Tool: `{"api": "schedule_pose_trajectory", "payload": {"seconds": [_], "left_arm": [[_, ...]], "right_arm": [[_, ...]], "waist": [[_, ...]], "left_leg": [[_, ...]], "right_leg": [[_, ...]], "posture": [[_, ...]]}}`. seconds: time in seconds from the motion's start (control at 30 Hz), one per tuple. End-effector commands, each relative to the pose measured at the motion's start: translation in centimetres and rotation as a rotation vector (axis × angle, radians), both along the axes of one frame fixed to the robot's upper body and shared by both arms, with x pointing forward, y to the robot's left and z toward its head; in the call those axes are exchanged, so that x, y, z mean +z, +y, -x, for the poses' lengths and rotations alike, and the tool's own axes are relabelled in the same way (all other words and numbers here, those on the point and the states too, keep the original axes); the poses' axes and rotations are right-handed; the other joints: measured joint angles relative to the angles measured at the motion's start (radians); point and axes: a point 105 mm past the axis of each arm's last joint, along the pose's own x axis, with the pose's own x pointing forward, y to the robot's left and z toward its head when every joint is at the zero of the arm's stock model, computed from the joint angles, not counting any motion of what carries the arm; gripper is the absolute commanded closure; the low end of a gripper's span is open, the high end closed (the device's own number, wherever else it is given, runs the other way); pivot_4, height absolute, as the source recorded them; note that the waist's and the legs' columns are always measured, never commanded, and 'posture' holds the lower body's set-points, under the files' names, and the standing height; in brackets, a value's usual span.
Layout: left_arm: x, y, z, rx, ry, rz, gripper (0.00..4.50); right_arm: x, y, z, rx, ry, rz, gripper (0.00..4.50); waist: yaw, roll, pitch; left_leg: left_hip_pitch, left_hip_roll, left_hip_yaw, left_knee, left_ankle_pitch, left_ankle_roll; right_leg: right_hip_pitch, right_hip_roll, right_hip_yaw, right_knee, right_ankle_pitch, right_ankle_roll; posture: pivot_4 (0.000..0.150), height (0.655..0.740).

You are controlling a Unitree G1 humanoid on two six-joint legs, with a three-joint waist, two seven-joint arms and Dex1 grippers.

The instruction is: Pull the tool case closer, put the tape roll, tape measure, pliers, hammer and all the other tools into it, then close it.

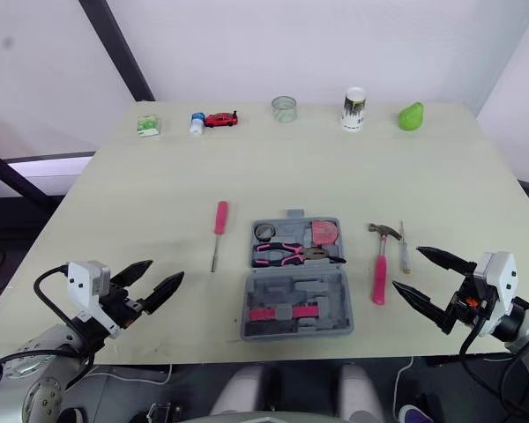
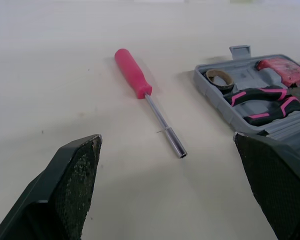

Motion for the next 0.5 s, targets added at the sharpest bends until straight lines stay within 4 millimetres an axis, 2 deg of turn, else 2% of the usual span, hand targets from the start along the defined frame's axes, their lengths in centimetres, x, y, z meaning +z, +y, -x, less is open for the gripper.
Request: {"api": "schedule_pose_trajectory", "payload": {"seconds": [0.03,0.17,0.33,0.5], "left_arm": [[1.3,-0.6,0.1,-0.053,-0.047,-0.054,0.00],[1.4,-1.6,0.4,-0.172,-0.048,-0.114,0.00],[3.1,-3.6,0.8,-0.396,-0.101,-0.128,0.00],[4.9,-5.0,1.9,-0.633,-0.132,-0.097,0.00]], "right_arm": [[0.4,0.0,0.1,0.021,-0.037,0.014,0.02],[-0.6,-0.8,-0.3,-0.037,-0.017,0.044,0.02],[-2.5,-1.7,-1.7,-0.154,0.050,0.091,0.02],[-3.7,-1.5,-3.2,-0.273,0.072,0.110,0.02]], "waist": [[0.004,0.000,0.000],[0.008,0.000,0.000],[0.012,0.000,0.000],[0.009,0.000,0.000]], "left_leg": [[0.000,0.000,0.000,0.000,0.000,0.000],[0.000,0.000,0.001,0.000,0.000,0.000],[0.000,-0.001,0.001,0.001,0.000,0.000],[0.001,0.000,0.002,0.001,0.000,0.000]], "right_leg": [[0.000,0.000,0.000,0.000,0.000,0.000],[0.000,0.002,0.000,0.000,0.000,0.000],[0.000,0.003,-0.001,0.000,0.000,0.000],[0.000,0.009,-0.003,0.001,0.000,0.000]], "posture": [[0.150,0.7400],[0.150,0.7400],[0.150,0.7400],[0.150,0.7400]]}}
